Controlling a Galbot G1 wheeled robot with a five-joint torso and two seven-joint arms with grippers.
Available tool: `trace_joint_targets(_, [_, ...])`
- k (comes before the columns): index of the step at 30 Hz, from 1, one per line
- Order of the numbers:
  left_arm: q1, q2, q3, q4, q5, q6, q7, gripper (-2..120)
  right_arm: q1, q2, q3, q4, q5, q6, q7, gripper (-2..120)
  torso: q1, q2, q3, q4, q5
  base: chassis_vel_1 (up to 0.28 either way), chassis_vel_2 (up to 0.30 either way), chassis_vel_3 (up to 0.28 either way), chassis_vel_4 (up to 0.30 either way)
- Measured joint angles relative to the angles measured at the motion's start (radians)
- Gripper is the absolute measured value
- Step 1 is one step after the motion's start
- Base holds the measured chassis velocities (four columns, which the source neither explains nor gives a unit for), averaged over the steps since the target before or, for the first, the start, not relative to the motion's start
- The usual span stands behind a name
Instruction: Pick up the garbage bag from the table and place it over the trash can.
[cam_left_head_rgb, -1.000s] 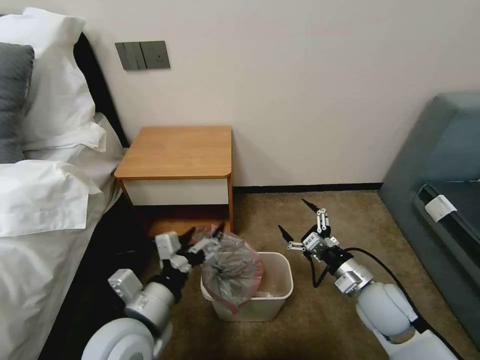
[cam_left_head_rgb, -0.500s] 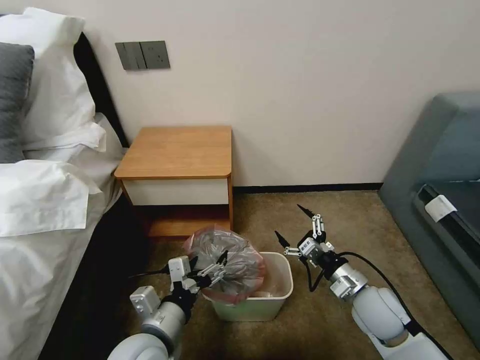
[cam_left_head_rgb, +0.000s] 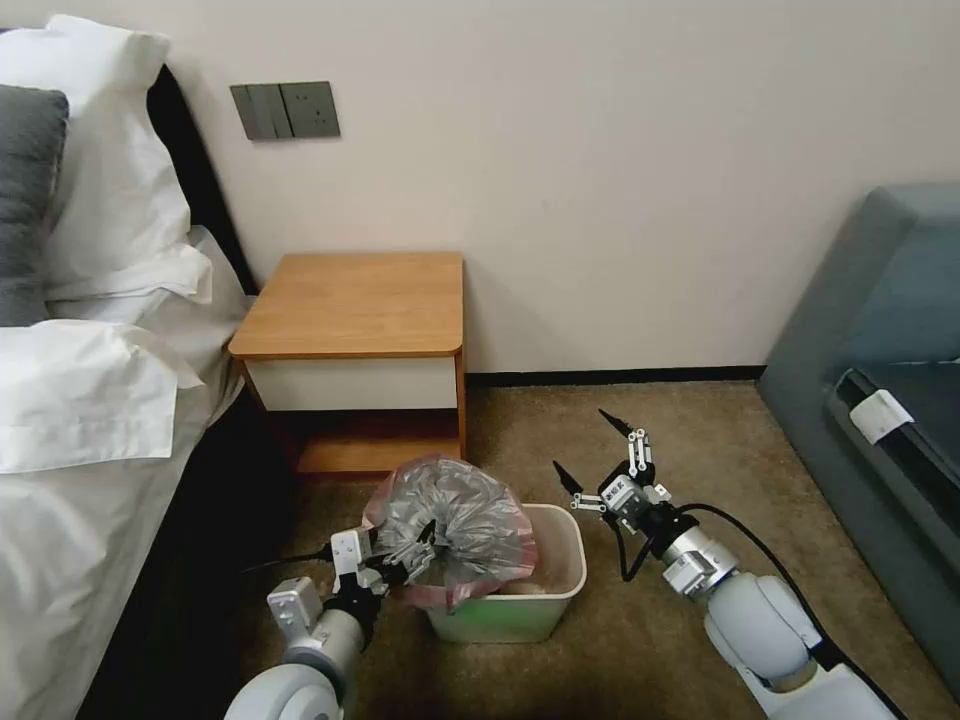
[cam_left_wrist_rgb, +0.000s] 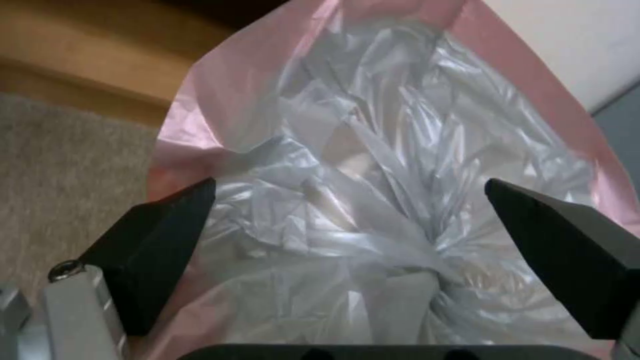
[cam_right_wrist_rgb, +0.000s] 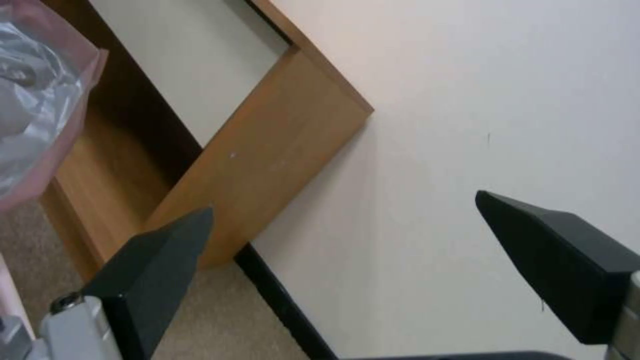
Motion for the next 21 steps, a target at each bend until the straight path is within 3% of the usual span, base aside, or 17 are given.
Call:
trace_joint_targets(11, [-0.016, 0.006, -0.03, 0.011, 0.083, -0.02, 0.032, 100, 0.001, 0.011, 0.009, 0.001, 0.002, 0.0, 0.009, 100, 0.0, 0.0, 0.0, -0.0001, -0.0001, 0.0, 0.0, 0.0, 0.0])
trace_joint_targets(16, [0.042, 0.003, -0.044, -0.068, 0.142, -0.067, 0.041, 100, 0.0, 0.023, 0.009, -0.005, 0.004, 0.002, 0.009, 100, 0.0, 0.0, 0.0, 0.0002, 0.0001, 0.0, 0.0, 0.0, 0.0])
trace_joint_targets(21, [0.066, 0.007, -0.049, -0.148, 0.124, -0.076, 0.065, 100, 0.017, 0.035, -0.003, -0.025, 0.005, 0.006, 0.009, 100, 0.0, 0.0, 0.0, 0.0001, 0.0001, 0.0, 0.0, 0.0, 0.0])
